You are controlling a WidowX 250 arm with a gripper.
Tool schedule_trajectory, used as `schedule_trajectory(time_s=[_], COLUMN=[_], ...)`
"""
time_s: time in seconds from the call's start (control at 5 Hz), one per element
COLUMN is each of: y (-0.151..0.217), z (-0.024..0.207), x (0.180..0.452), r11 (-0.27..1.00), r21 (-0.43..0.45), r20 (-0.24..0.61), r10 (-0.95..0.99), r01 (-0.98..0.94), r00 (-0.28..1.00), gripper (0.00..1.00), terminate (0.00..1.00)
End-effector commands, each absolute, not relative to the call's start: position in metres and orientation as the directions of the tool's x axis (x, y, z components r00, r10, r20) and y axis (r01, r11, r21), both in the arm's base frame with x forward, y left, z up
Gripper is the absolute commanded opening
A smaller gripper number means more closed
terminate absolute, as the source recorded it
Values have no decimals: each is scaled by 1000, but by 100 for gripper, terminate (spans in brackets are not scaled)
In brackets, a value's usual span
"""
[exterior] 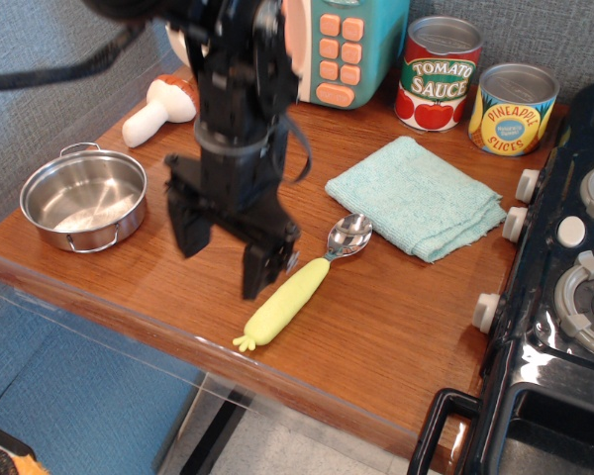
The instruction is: Put the spoon to the right of the mushroom.
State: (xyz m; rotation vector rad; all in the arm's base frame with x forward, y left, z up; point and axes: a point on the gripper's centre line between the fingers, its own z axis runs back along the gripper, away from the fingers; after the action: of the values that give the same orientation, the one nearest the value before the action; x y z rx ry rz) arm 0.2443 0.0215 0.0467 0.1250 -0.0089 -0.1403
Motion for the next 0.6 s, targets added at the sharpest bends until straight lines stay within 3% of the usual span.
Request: schedule_trajectory(time_s=[0.0,0.4], y=[3,0], z=[20,11], x=[238,235], r11=[983,981], r21=[164,174], r20=[40,69], r10=[-95,-97], r01=[87,84], r00=[995,993], gripper=[100,100], terminate=[0,0])
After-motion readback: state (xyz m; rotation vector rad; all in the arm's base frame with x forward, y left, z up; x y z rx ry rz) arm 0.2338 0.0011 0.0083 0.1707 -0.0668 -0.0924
